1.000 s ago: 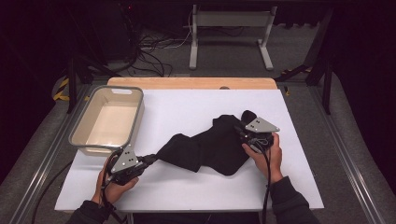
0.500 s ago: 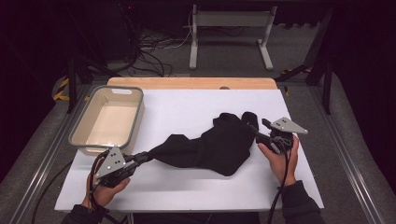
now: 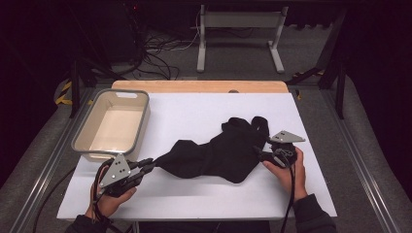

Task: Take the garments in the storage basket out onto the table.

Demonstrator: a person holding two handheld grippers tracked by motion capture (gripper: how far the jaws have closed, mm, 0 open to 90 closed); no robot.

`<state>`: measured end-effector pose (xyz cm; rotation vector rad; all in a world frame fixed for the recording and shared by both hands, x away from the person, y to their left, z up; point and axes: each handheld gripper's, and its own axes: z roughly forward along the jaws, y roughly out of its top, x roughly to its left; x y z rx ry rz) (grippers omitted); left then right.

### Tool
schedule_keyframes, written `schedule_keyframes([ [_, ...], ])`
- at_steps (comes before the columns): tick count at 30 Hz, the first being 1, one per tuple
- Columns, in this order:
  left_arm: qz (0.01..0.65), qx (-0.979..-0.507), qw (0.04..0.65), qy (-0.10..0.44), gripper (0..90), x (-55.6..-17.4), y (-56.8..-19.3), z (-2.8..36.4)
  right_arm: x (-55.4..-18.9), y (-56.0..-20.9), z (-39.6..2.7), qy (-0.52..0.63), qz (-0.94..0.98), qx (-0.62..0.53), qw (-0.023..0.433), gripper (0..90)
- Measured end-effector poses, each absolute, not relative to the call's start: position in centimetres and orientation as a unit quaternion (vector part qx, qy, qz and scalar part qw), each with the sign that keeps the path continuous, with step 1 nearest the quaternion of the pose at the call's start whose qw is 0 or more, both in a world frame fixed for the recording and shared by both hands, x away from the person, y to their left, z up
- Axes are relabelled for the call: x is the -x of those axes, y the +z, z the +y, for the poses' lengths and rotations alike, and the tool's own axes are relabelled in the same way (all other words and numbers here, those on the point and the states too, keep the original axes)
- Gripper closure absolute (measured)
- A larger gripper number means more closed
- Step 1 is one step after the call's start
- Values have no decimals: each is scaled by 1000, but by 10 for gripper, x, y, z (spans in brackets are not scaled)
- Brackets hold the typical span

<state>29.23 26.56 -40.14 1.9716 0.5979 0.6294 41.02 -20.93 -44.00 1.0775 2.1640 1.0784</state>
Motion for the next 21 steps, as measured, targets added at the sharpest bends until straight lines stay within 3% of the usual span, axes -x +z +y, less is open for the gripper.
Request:
schedule_keyframes([
  [8,243,-801,487,248,705,-295,-401,260,-406,-441,-203,396,804,-377,233,367],
  [15,222,-837,451,217,590,-317,-420,218,-390,-443,-190,399,818,-354,215,368],
  [16,222,-842,446,210,509,-319,-422,213,-385,-446,-185,390,827,-346,210,369],
  [21,187,-861,436,185,394,-315,-430,191,-382,-452,-182,376,838,-340,202,369],
])
